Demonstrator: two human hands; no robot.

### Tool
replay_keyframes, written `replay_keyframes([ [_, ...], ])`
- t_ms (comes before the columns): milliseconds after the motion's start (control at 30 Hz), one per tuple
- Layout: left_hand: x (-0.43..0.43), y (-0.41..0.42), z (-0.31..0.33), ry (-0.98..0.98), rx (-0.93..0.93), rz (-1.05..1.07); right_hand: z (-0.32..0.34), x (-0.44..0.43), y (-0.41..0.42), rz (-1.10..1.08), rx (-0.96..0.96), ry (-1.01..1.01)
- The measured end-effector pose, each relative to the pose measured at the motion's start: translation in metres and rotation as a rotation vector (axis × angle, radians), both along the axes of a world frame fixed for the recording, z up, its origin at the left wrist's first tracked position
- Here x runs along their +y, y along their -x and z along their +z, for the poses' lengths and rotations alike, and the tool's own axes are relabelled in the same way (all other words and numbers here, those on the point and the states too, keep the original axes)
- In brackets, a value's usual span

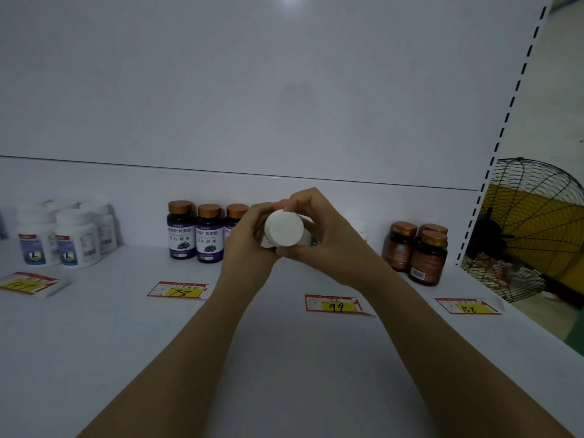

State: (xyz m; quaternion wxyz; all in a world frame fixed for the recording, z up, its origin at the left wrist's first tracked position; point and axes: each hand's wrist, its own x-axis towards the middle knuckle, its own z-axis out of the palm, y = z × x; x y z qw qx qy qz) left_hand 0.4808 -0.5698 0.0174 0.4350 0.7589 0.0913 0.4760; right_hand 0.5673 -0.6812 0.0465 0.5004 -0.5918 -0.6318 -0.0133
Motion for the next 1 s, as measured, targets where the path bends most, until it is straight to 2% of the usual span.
replay_keyframes([
  [167, -0.003, 0.003, 0.004, 0.058, 0.035, -0.062, 0.004, -0.003, -0.002, -0.005, 0.050, -0.018],
  [333, -0.011, 0.006, 0.011, 0.213, 0.160, -0.288, 0.014, -0.014, -0.005, -0.096, 0.331, -0.065],
  [500, -0.016, 0.007, 0.013, 0.375, 0.394, -0.420, 0.005, -0.011, -0.018, -0.354, 0.519, 0.162],
  [667, -0.015, 0.006, 0.012, 0.432, 0.507, -0.438, 0.004, -0.011, -0.018, -0.315, 0.817, 0.333],
  [767, -0.014, 0.006, 0.011, 0.427, 0.529, -0.447, 0.003, -0.013, -0.019, -0.273, 0.837, 0.338],
  [900, -0.013, 0.005, 0.010, 0.431, 0.509, -0.431, 0.003, -0.009, -0.022, -0.342, 0.791, 0.292],
  [1000, -0.011, 0.004, 0.007, 0.307, 0.522, -0.344, 0.005, -0.010, -0.024, -0.278, 0.709, 0.227],
])
